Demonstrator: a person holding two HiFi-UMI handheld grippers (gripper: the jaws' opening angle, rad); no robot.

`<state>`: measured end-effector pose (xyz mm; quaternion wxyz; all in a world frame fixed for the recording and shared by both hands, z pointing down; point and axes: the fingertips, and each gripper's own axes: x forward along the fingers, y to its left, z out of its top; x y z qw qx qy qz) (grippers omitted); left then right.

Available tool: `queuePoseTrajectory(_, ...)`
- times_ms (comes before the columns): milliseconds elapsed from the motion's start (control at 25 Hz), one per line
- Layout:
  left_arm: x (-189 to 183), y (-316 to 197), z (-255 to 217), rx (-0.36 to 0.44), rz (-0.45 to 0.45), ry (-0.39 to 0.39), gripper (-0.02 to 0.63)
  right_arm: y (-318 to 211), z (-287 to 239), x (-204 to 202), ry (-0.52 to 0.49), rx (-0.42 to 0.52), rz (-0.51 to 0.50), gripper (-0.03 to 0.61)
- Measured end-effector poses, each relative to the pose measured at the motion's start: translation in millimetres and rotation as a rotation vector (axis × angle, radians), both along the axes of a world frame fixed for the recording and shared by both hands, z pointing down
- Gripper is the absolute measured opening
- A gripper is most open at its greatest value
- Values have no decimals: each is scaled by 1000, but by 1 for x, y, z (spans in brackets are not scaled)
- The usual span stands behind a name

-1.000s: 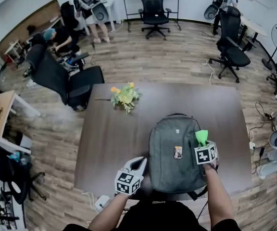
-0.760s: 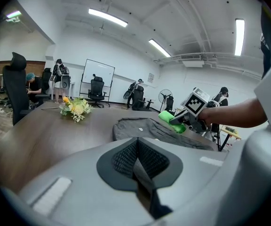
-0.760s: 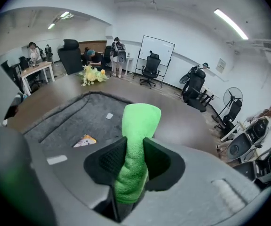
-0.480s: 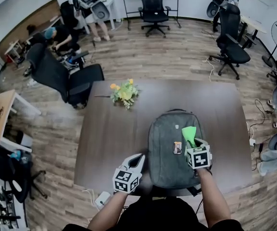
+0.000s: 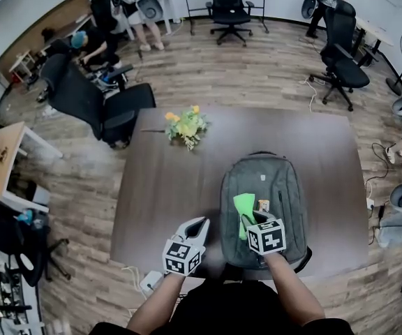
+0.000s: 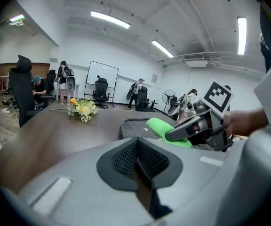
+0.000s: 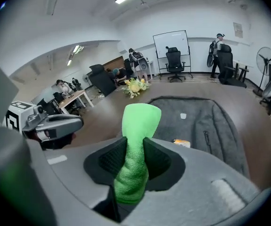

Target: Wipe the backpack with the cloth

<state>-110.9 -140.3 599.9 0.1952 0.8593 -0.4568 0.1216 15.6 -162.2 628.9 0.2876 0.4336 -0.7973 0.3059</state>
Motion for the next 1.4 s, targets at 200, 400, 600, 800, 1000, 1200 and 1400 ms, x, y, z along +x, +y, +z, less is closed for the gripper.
queuePoseTrajectory(200, -7, 3, 3, -13, -13, 3, 20, 14, 15, -34, -37, -64, -55, 109)
queuePoseTrajectory(400, -8, 11, 8, -28, -16, 6, 20, 23, 29, -43, -22, -97, -71, 109)
queuePoseTrajectory(600, -2, 10, 18, -43, -6, 9, 20, 22, 38, -22, 16, -105, -49, 109)
queuePoseTrajectory(800, 3, 15, 25, -61, 24, 0, 20, 23, 43, 5, 69, -99, -6, 109)
queuePoseTrajectory(1000, 6, 14, 26, -60, 43, -7, 20, 21, 41, 31, 107, -94, 37, 109)
queuePoseTrajectory(1200, 22, 17, 32, -72, 78, -13, 20, 22, 42, 59, 152, -116, 74, 109)
queuePoseTrajectory(1400, 29, 13, 25, -56, 91, -8, 20, 16, 41, 88, 275, -75, 65, 109)
